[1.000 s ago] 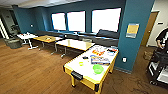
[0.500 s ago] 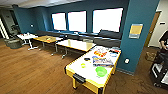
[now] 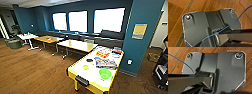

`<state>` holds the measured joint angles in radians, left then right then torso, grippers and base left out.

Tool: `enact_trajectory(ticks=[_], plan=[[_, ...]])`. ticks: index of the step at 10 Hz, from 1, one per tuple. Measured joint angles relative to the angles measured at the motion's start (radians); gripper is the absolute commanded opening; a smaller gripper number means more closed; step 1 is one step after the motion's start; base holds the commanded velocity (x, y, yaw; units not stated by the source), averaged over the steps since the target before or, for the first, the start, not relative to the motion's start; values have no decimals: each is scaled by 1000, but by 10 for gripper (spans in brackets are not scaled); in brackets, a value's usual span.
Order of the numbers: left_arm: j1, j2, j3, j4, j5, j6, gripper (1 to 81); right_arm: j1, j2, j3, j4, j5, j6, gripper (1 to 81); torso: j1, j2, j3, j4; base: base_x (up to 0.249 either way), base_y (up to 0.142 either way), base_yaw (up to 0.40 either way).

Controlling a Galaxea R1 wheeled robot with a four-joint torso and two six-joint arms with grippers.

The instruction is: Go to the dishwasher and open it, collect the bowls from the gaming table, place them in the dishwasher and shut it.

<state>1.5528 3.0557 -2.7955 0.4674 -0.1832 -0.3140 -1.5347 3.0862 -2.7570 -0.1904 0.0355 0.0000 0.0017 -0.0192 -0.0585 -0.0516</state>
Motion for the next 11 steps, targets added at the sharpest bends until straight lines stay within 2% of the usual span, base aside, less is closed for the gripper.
enact_trajectory(ticks=[11], plan=[[0,3,0,0,0,0,811,-1,-3,-1,0,-1,0,811,0,0,0,0,104,92,0]])
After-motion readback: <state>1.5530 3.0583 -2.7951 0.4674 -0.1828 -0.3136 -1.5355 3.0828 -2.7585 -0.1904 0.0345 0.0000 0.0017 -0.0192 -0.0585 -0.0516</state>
